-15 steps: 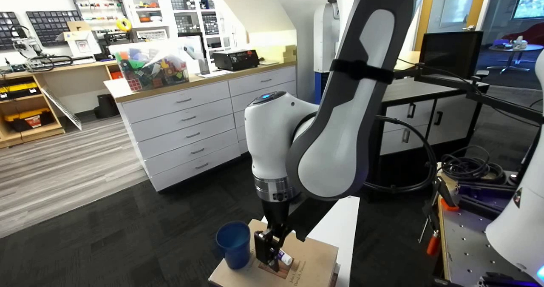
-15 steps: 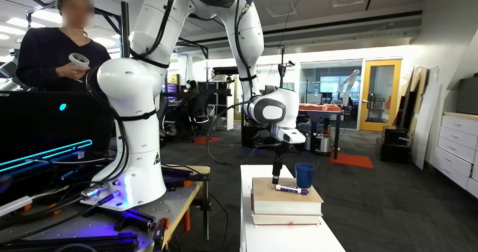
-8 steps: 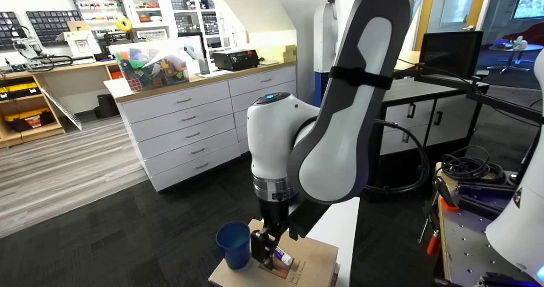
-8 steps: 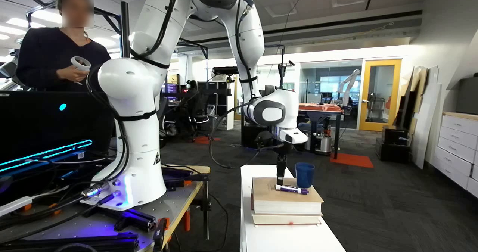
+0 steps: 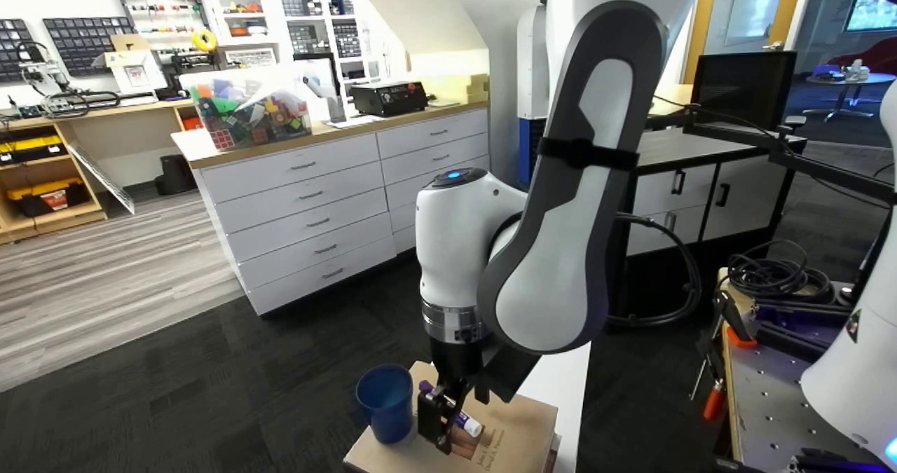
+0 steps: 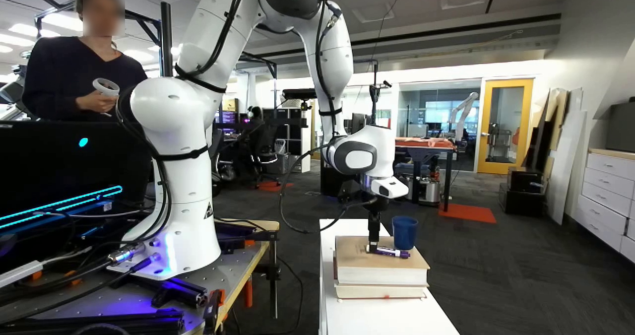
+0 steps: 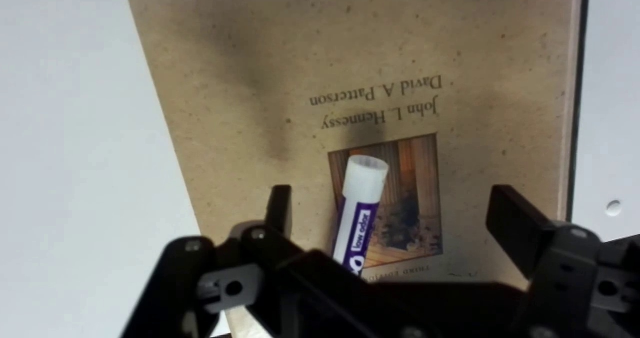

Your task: Pick up the marker and put it in the cup

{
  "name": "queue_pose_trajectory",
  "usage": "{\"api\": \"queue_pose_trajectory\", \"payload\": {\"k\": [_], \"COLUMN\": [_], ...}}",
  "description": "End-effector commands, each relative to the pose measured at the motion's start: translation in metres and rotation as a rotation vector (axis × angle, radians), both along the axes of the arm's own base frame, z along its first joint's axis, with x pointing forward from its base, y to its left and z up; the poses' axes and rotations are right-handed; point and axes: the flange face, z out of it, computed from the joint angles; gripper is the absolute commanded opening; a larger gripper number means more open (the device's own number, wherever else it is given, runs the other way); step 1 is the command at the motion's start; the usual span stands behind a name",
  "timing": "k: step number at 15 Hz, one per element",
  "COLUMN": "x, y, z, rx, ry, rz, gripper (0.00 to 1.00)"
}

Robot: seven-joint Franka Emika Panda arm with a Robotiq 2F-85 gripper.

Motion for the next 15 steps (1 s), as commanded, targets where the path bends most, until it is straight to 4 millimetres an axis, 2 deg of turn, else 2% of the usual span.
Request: {"api": "queue_pose_trajectory", "payload": {"k": [1, 3, 4, 6, 10, 15], "x": [-0.002, -0.003, -0.003, -0.002, 0.003, 0.006], "y": [-0.003, -0.004, -0.005, -0.007, -0.011, -0.011], "z": [-0.005, -0.007, -0.008, -0.004, 0.008, 0.009], "rx": [0.017, 0.014, 0.007, -0.001, -0.013, -0.013], "ry": [-0.024, -0.021, -0.016, -0.022, -0.041, -0.039], "rz": [0.012, 0.011, 0.008, 0.004, 0.001, -0.004], "gripper": [1.00, 0.98, 0.74, 0.69, 0.43, 0.09]}}
